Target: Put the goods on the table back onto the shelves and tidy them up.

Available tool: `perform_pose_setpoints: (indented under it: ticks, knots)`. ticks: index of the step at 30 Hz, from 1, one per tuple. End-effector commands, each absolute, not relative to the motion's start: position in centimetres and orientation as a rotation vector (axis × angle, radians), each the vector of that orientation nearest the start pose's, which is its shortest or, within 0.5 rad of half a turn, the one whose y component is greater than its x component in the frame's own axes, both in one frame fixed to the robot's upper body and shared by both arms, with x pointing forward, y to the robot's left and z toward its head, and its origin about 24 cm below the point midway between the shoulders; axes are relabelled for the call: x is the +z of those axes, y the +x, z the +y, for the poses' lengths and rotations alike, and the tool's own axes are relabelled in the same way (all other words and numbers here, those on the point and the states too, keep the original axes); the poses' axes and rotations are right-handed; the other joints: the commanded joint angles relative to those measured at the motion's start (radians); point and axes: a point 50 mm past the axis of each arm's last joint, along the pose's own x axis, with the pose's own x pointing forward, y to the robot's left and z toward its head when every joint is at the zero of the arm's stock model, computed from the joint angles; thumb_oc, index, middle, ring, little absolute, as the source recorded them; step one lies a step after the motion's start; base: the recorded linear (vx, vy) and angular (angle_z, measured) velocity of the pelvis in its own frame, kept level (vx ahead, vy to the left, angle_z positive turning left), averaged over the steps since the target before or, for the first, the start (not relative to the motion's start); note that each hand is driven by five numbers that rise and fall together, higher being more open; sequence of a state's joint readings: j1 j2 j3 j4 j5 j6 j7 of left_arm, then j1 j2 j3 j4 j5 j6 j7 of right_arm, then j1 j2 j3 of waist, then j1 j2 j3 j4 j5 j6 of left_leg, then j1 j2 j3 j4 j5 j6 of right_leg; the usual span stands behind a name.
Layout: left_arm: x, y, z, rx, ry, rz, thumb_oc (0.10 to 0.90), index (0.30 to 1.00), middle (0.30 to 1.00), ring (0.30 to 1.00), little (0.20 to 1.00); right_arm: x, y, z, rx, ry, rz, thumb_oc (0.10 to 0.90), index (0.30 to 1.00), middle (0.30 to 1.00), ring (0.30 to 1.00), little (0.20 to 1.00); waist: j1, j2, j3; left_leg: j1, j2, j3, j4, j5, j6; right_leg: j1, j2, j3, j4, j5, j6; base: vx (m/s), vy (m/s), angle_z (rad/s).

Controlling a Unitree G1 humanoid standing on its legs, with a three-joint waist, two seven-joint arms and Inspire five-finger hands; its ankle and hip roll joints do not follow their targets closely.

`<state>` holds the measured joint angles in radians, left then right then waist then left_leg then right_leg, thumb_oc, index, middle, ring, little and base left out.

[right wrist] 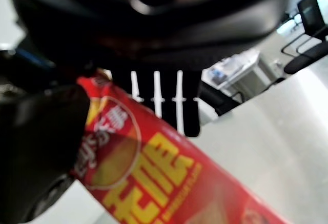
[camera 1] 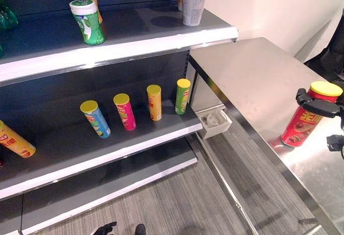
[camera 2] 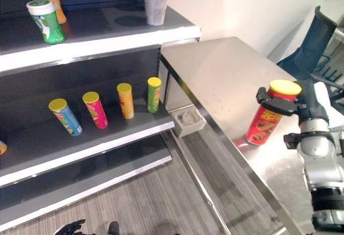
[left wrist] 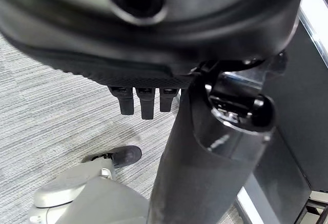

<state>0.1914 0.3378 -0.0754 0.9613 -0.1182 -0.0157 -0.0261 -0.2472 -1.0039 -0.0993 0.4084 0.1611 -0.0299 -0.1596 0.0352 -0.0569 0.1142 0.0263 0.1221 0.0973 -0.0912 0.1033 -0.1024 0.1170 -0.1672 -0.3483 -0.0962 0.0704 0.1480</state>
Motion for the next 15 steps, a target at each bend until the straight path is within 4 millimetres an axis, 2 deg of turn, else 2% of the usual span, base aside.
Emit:
perform_pose_setpoints:
  ticks: [1, 3, 4, 7, 11, 13, 14, 15]
  knots:
    - [-13.3, 8.9, 28.3, 0.173, 0.27, 1.054, 0.8, 0.9, 0.9, 0.9, 0.9, 25.1, 26.8, -36.4, -0.555, -0.765, -0.442, 0.4, 0.3, 0.3, 0.3, 0.3, 0.031, -0.012, -0.037, 0.06, 0.078, 0.03, 0.004, -0.089, -0.043, -0.006, 0.001, 0.003, 0.009, -0.054, 0.025, -0.01, -0.066, 0.02]
    - [-13.3, 8.9, 28.4, 0.178, 0.269, 1.052, 0.8, 0.9, 0.9, 0.9, 0.9, 25.6, 26.5, -35.9, -0.547, -0.752, -0.486, 0.4, 0.3, 0.3, 0.3, 0.3, 0.032, -0.012, -0.037, 0.06, 0.083, 0.025, 0.004, -0.087, -0.046, -0.004, 0.006, 0.002, 0.009, -0.058, 0.023, -0.03, -0.096, 0.05]
    - [-13.2, 9.0, 28.5, 0.192, 0.262, 1.047, 0.8, 0.9, 0.9, 0.9, 0.9, 26.9, 25.9, -34.0, -0.507, -0.701, -0.63, 0.4, 0.3, 0.3, 0.3, 0.3, 0.037, -0.007, -0.034, 0.05, 0.097, 0.011, 0.007, -0.075, -0.056, -0.001, 0.022, 0.0, 0.009, -0.075, 0.013, -0.05, -0.135, 0.13]
    - [-13.2, 9.0, 28.5, 0.202, 0.253, 1.042, 0.8, 0.9, 0.9, 0.9, 0.9, 28.3, 24.9, -31.6, -0.445, -0.629, -0.79, 0.4, 0.3, 0.3, 0.3, 0.3, 0.05, 0.002, -0.024, 0.035, 0.121, -0.015, 0.02, -0.061, -0.072, 0.007, 0.048, -0.002, 0.009, -0.1, -0.004, -0.06, -0.161, 0.19]
    - [-13.4, 8.8, 28.1, 0.199, 0.232, 1.044, 0.8, 0.9, 0.9, 0.9, 0.9, 29.2, 24.2, -29.2, -0.357, -0.518, -0.928, 0.4, 0.3, 0.3, 0.3, 0.3, 0.074, 0.015, -0.01, -0.002, 0.142, -0.058, 0.044, -0.039, -0.088, 0.013, 0.081, -0.013, 0.009, -0.125, -0.023, -0.09, -0.133, 0.37]
    - [-13.5, 9.1, 27.7, 0.198, 0.218, 1.04, 0.8, 0.9, 0.9, 0.9, 0.9, 29.8, 24.0, -27.7, -0.289, -0.467, -0.991, 0.4, 0.3, 0.3, 0.3, 0.3, 0.092, 0.022, 0.019, -0.056, 0.153, -0.073, 0.064, 0.002, -0.109, 0.009, 0.084, -0.055, 0.009, -0.131, -0.032, -0.22, -0.111, 0.47]
    - [-13.6, 9.1, 27.6, 0.202, 0.21, 1.039, 0.8, 0.9, 0.9, 0.9, 0.9, 30.0, 23.8, -27.1, -0.266, -0.454, -1.018, 0.4, 0.3, 0.3, 0.3, 0.3, 0.092, 0.022, 0.029, -0.081, 0.157, -0.046, 0.08, 0.009, -0.103, 0.008, 0.079, -0.079, 0.009, -0.128, -0.031, -0.37, -0.063, 1.44]
    - [-13.6, 9.2, 27.3, 0.204, 0.195, 1.031, 0.8, 0.9, 0.9, 0.9, 0.9, 30.4, 23.8, -25.6, -0.21, -0.46, -1.052, 0.4, 0.3, 0.3, 0.3, 0.3, 0.094, 0.019, 0.045, -0.109, 0.186, 0.071, 0.152, 0.007, -0.08, 0.0, 0.059, -0.139, 0.009, -0.116, -0.038, -0.3, 0.0, 1.5]
